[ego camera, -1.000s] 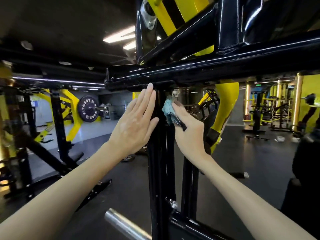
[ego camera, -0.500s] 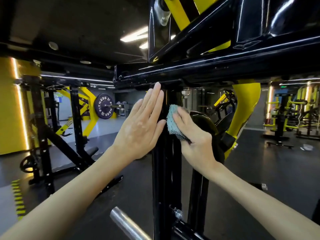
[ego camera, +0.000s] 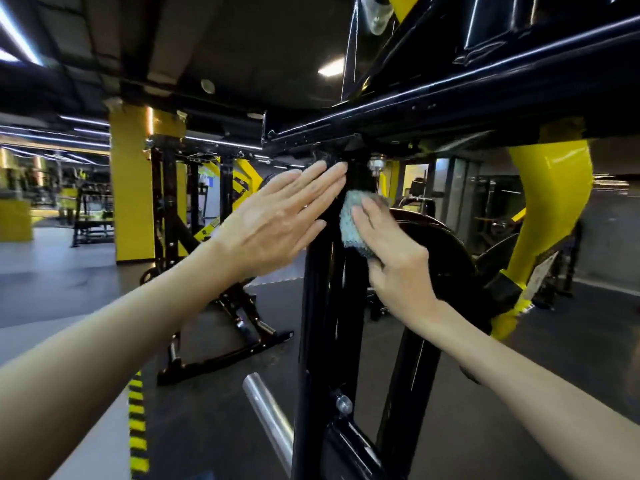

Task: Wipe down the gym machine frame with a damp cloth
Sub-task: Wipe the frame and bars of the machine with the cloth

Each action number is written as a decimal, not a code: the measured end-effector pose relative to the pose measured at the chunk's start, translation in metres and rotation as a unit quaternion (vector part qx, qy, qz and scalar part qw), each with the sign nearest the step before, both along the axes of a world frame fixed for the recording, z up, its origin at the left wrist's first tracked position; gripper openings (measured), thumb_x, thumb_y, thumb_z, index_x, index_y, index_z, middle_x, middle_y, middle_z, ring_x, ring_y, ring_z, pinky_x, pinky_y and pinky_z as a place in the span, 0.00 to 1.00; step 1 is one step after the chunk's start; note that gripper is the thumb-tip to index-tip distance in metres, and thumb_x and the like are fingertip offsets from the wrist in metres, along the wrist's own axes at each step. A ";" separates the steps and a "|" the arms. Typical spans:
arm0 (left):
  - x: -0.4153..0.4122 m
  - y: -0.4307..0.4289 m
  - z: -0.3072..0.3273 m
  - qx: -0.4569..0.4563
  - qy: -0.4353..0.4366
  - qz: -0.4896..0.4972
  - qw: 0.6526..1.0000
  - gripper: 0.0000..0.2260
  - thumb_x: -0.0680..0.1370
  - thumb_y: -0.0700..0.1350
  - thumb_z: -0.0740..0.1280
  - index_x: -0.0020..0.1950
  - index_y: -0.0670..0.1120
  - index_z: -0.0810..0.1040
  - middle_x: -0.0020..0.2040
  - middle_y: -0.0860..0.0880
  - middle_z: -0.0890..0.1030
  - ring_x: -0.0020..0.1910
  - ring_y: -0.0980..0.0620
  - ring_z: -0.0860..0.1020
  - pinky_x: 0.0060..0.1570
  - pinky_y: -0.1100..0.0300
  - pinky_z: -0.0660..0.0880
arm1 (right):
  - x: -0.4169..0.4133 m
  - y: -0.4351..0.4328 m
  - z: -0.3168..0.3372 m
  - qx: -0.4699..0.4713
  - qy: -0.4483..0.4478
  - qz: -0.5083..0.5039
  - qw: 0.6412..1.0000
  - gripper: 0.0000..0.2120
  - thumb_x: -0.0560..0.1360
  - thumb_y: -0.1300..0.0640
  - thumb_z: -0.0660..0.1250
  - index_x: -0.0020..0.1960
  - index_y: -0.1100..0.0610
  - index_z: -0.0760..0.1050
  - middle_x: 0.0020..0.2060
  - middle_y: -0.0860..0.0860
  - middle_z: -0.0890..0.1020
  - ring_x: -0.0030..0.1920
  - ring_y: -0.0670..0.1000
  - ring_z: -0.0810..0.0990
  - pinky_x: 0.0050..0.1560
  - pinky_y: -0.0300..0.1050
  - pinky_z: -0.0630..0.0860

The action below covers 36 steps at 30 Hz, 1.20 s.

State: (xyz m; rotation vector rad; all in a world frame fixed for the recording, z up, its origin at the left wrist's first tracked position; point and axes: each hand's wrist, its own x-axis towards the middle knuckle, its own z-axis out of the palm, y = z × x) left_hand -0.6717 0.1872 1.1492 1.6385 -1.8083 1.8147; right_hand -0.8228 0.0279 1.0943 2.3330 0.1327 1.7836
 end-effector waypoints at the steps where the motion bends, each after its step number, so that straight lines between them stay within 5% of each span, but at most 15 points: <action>1: 0.000 0.003 0.003 0.011 0.001 0.005 1.000 0.25 0.85 0.49 0.50 0.80 0.40 0.55 0.81 0.43 0.55 0.80 0.46 0.54 0.77 0.50 0.54 | -0.003 -0.002 -0.021 -0.017 0.014 0.005 1.000 0.27 0.72 0.74 0.59 0.71 0.65 0.67 0.70 0.59 0.69 0.72 0.59 0.69 0.74 0.49 0.63; 7: -0.005 0.013 0.020 0.050 -0.050 0.050 0.996 0.25 0.84 0.49 0.49 0.81 0.40 0.54 0.81 0.43 0.54 0.80 0.47 0.52 0.78 0.54 0.46 | -0.023 -0.023 -0.058 -0.105 0.122 -0.023 0.987 0.23 0.74 0.73 0.57 0.68 0.65 0.72 0.67 0.61 0.75 0.70 0.60 0.72 0.67 0.59 0.71; 16: -0.011 0.015 0.022 0.061 -0.040 0.063 0.995 0.25 0.84 0.47 0.50 0.81 0.41 0.55 0.81 0.44 0.55 0.80 0.46 0.53 0.78 0.52 0.50 | 0.005 -0.001 0.018 0.001 -0.014 -0.017 1.000 0.25 0.73 0.74 0.59 0.70 0.67 0.71 0.69 0.63 0.73 0.71 0.60 0.69 0.74 0.52 0.64; 22: -0.013 0.016 0.024 0.087 -0.011 0.076 0.993 0.30 0.84 0.57 0.49 0.81 0.42 0.50 0.81 0.45 0.50 0.80 0.48 0.47 0.78 0.57 0.43 | -0.007 -0.011 -0.060 -0.116 0.059 -0.027 0.991 0.21 0.76 0.74 0.60 0.68 0.68 0.72 0.67 0.64 0.74 0.70 0.63 0.71 0.72 0.57 0.67; 26: -0.011 0.017 0.025 0.092 -0.035 0.095 0.991 0.35 0.82 0.63 0.47 0.81 0.41 0.48 0.81 0.43 0.49 0.80 0.47 0.46 0.77 0.57 0.42 | -0.014 -0.020 -0.036 -0.182 0.091 -0.040 0.978 0.22 0.73 0.73 0.62 0.67 0.66 0.74 0.65 0.63 0.76 0.67 0.62 0.75 0.67 0.61 0.72; 31: -0.011 0.017 0.026 0.088 -0.052 0.099 0.990 0.36 0.82 0.63 0.48 0.80 0.39 0.50 0.81 0.41 0.51 0.80 0.45 0.48 0.78 0.54 0.45 | -0.007 -0.009 0.024 -0.070 0.035 -0.019 0.997 0.24 0.72 0.70 0.61 0.68 0.66 0.73 0.67 0.62 0.75 0.68 0.61 0.74 0.68 0.57 0.72; 36: -0.012 0.017 0.025 0.095 -0.038 0.105 0.989 0.36 0.82 0.63 0.48 0.80 0.39 0.48 0.81 0.40 0.49 0.80 0.45 0.47 0.78 0.51 0.47 | 0.000 0.002 -0.010 -0.052 0.012 -0.012 0.999 0.23 0.72 0.70 0.58 0.67 0.68 0.74 0.65 0.65 0.75 0.67 0.64 0.74 0.69 0.57 0.70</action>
